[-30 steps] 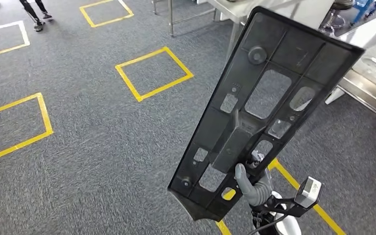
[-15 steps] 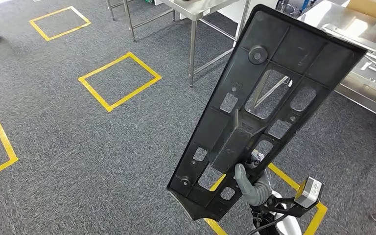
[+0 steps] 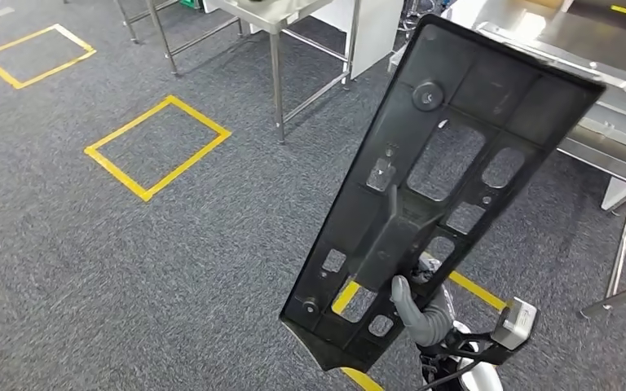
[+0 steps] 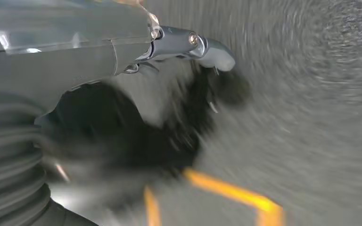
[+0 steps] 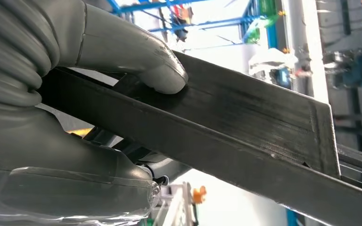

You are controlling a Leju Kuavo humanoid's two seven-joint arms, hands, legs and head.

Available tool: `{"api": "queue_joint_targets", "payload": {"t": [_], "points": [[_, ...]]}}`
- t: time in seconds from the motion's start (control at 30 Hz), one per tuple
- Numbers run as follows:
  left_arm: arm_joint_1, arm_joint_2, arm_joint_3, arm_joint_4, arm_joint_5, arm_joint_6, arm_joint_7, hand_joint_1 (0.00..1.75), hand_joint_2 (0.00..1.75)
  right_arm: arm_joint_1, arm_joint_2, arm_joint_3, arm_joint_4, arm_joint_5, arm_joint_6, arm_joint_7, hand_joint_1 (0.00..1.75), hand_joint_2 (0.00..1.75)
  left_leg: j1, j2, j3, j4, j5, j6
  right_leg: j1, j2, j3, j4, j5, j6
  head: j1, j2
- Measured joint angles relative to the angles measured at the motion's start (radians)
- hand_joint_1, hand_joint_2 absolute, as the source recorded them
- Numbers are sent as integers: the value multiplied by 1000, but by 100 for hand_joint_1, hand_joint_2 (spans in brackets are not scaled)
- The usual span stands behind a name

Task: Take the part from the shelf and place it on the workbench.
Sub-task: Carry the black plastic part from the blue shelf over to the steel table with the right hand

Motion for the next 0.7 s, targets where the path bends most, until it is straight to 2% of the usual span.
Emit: {"api": "queue_joint_targets", "payload": {"t": [0.03, 0.07, 0.1, 0.13, 0.2, 0.23, 0.27, 0.3, 0.33, 0.37, 0.43, 0.47, 0.5, 0.57, 0.63, 0.7], "points": [[-5, -6, 52, 0, 30, 1, -9, 0, 175, 0, 0, -1, 0, -1, 1, -2, 175, 175, 0, 9, 3, -1, -2, -6, -1, 12, -1, -2, 2, -6, 0, 0], [-10, -10, 95, 0, 46, 6, -16, 0, 175, 0, -1, -1, 0, -3, 3, -3, 175, 175, 2, 7, 5, 2, -7, -12, -3, 23, 0, -5, 4, -11, 0, 0], [-12, -14, 127, 0, 48, 15, -21, 0, 175, -2, -1, -2, 0, -4, 6, -3, 175, 175, 4, -7, 1, 17, -19, -17, -6, 32, 2, -8, 6, -17, 0, 0], [-13, -17, 152, 0, 47, 25, -26, 0, 175, -7, -1, -2, 1, -5, 9, -4, 175, 175, 6, -29, -14, 54, -44, -22, -9, 42, 3, -12, 9, -22, 0, 0], [-12, -20, 188, 1, 40, 49, -34, 0, 175, -19, 0, -2, 6, -8, 15, -4, 175, 175, 8, -75, -75, 186, -111, -27, -11, 62, 3, -13, 12, -29, 0, 0], [-11, -21, 198, 1, 26, 64, -38, 0, 175, -24, 0, -2, 10, -9, 16, -4, 175, 175, 8, -83, -109, 254, -136, -28, -10, 74, 3, -12, 12, -30, 0, 0], [-10, -22, 201, 1, -2, 83, -41, 0, 175, -27, 0, -2, 15, -9, 16, -3, 175, 175, 8, -86, -132, 295, -143, -29, -9, 86, 3, -11, 12, -31, 0, 0], [-9, -22, 197, 1, -52, 107, -41, 0, 175, -29, 0, -2, 19, -9, 14, -3, 175, 175, 8, -87, -139, 301, -132, -28, -8, 98, 3, -10, 12, -31, 0, 0], [-7, -20, 179, 1, -137, 137, -32, 0, 175, -31, 0, -2, 23, -6, 8, -2, 175, 175, 8, -90, -126, 264, -102, -26, -8, 111, 4, -9, 11, -30, 0, 0], [-3, -17, 146, 1, -258, 162, -16, 0, 175, -32, 0, -2, 25, 0, 0, -2, 175, 175, 9, -99, -98, 197, -61, -23, -8, 124, 5, -8, 11, -29, 0, 0], [11, -8, 10, 1, -603, 165, 28, 0, 175, -33, 0, -2, 26, 19, -18, -2, 175, 175, 10, -140, -41, 62, -5, -15, -6, 148, 3, -3, 9, -22, 0, 0], [18, -3, -85, 2, -775, 145, 48, 0, 175, -32, 0, -2, 24, 27, -23, -2, 175, 175, 9, -154, -25, 25, 6, -10, -7, 157, 0, -1, 9, -17, 0, 0], [24, 1, -180, 3, -921, 125, 63, 0, 175, -30, 0, -2, 23, 34, -26, -2, 175, 175, 8, -160, -20, 11, 6, -5, -8, 165, -3, 0, 10, -11, 0, 0], [28, 7, -327, 3, -1054, 109, 83, 0, 175, -26, -3, -2, 18, 39, -26, -3, 175, 175, 8, -142, -18, 6, 12, 6, -12, 174, -8, 0, 12, 2, 0, 0], [32, 8, -403, 3, -1000, 110, 92, 0, 175, -26, -7, -2, 14, 41, -24, -3, 175, 175, 11, -119, -15, -2, 18, 20, -10, 134, -27, 38, -14, 11, 0, 0], [40, 9, -447, 3, -904, 111, 98, 0, 175, -31, -10, -2, 13, 42, -22, -2, 175, 175, 11, -93, -14, -5, 18, 28, -9, 78, -83, 153, -77, 17, 0, 0]]}}
